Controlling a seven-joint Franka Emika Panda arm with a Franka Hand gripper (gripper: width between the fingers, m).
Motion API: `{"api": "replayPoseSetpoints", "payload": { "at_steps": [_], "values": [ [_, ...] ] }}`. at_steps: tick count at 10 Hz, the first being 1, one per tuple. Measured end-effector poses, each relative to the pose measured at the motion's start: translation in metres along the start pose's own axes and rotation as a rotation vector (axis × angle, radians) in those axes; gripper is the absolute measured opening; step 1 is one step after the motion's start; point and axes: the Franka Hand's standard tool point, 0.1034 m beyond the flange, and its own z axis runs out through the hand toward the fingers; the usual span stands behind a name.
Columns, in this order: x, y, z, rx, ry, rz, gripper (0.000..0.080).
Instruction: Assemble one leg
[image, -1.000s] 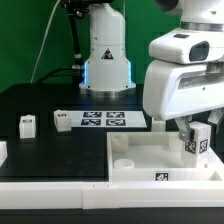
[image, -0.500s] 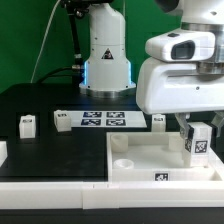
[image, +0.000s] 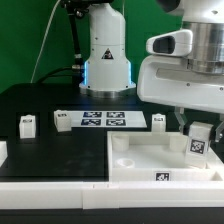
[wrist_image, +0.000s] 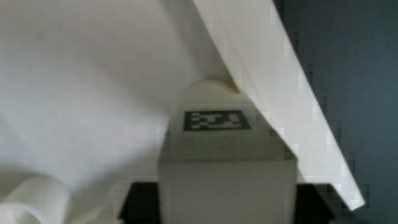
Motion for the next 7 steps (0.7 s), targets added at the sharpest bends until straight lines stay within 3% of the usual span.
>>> {"api": "replayPoseSetpoints", "payload": {
  "at_steps": [2, 3, 4, 5, 6, 7],
  "values": [
    [0.0013, 0.0014, 0.0004, 0.012, -0.012, 0.202, 0.0294],
    [0.0005, 0.0007, 0.0005, 0.012, -0.013, 0.240, 0.0369],
    [-0.0003, 0.0000, 0.0005, 0.012, -0.014, 0.241, 0.0503],
    [0.0020, -0.0001, 0.0004, 0.023, -0.008, 0.185, 0.0503],
    [0.0057, 0.0012, 0.0012, 0.044, 0.000, 0.137, 0.0618],
    [0.0063, 0.0028, 0.0017, 0.043, 0.000, 0.049, 0.0640]
  ]
}}
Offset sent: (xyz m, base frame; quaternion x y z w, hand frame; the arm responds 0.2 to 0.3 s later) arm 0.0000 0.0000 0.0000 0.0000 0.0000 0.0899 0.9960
